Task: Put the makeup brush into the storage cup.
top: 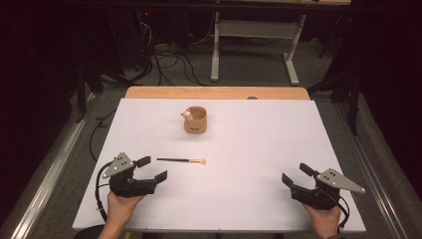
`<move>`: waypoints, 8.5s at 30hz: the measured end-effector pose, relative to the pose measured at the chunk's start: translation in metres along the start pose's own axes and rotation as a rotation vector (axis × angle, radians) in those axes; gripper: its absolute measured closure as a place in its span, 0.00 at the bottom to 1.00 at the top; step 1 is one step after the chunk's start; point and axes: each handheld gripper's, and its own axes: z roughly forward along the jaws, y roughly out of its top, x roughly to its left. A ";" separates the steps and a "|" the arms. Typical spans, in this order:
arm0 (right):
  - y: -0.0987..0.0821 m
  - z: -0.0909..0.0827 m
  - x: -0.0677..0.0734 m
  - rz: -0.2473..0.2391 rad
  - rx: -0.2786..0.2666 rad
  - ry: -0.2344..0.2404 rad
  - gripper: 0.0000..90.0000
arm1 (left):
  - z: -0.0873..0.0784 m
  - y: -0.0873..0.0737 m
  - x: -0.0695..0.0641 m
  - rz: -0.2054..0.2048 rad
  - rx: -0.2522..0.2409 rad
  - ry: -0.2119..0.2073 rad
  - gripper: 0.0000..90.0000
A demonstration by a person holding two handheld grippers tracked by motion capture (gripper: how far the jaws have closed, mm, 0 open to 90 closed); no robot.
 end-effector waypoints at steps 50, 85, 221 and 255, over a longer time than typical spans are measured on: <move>0.000 0.000 0.003 -0.016 -0.011 0.032 0.29 | -0.001 0.000 -0.003 -0.018 -0.010 -0.042 0.18; -0.001 0.000 0.005 -0.009 -0.002 0.030 0.29 | 0.011 0.021 -0.002 -0.011 -0.003 -0.041 0.19; -0.001 0.000 0.005 -0.010 -0.003 0.052 0.28 | 0.110 0.104 0.002 0.195 0.367 0.001 0.28; -0.001 -0.001 0.004 -0.007 -0.007 0.053 0.28 | 0.131 0.108 -0.006 0.320 0.578 -0.008 0.27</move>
